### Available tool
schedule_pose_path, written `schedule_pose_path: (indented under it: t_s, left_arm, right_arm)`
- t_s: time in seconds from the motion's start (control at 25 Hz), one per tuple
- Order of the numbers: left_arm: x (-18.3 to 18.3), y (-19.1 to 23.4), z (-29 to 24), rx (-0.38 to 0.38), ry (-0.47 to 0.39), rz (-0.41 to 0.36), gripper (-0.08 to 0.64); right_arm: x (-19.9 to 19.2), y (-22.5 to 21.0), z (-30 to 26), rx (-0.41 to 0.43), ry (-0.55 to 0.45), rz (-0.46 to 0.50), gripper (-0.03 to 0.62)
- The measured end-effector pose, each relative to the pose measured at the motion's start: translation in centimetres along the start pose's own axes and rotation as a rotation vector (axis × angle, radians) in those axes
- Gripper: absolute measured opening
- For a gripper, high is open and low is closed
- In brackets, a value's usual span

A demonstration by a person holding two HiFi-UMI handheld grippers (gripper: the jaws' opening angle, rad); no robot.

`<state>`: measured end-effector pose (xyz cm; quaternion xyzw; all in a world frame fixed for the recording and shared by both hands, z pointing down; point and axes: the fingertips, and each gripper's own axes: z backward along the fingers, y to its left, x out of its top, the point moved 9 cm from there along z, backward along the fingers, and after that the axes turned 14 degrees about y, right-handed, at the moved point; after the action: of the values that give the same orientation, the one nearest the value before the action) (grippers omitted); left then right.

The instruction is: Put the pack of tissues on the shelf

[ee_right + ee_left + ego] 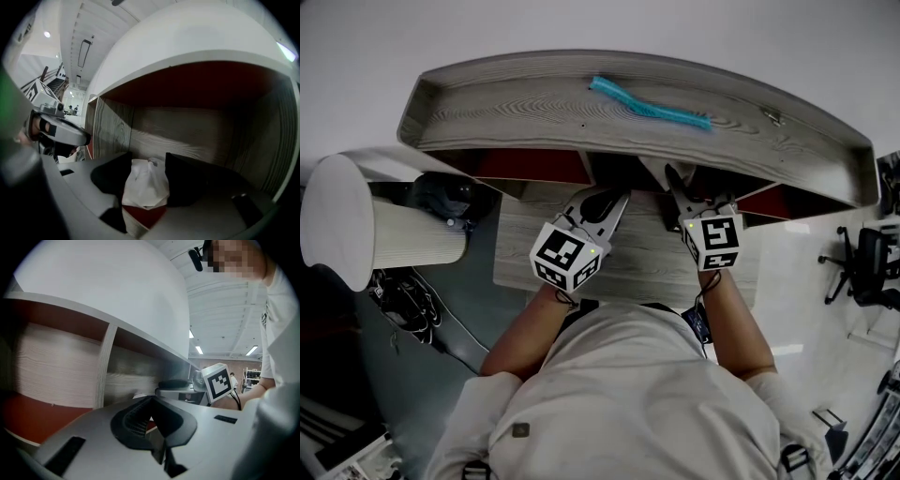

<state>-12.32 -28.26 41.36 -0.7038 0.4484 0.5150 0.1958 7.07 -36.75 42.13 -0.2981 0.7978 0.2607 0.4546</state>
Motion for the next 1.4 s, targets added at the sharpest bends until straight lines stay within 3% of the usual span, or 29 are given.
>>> schedule_pose_path:
  t_s: [0.64,0.96,1.2,1.4]
  left_arm:
    - [-1.5,-1.7,6.6,-0.074,-0.015,-0.049,0.017]
    - [-2.8,-2.9,10.9,-0.135,-0.017,-0.077,0.016]
    - [-4.4,-3.3,14.1,-0.165,-0.008,-0.095,0.017]
    - [-5.8,-3.5,16.6,-0.186,-0.001,-0.096,0.016]
  right_arm:
    - [-0.6,6.6,6.1,-0.063,-0.009,-0.051,0.230]
    - [-0.9,11.5,10.1,-0.106,-0.045,-0.077,0.156]
    - [-1.3,15.7,12.4,-0.099,-0.054,-0.081,0.060]
    - [-1.7,19.0,13.9,-0.071,-0.045,-0.071,0.026]
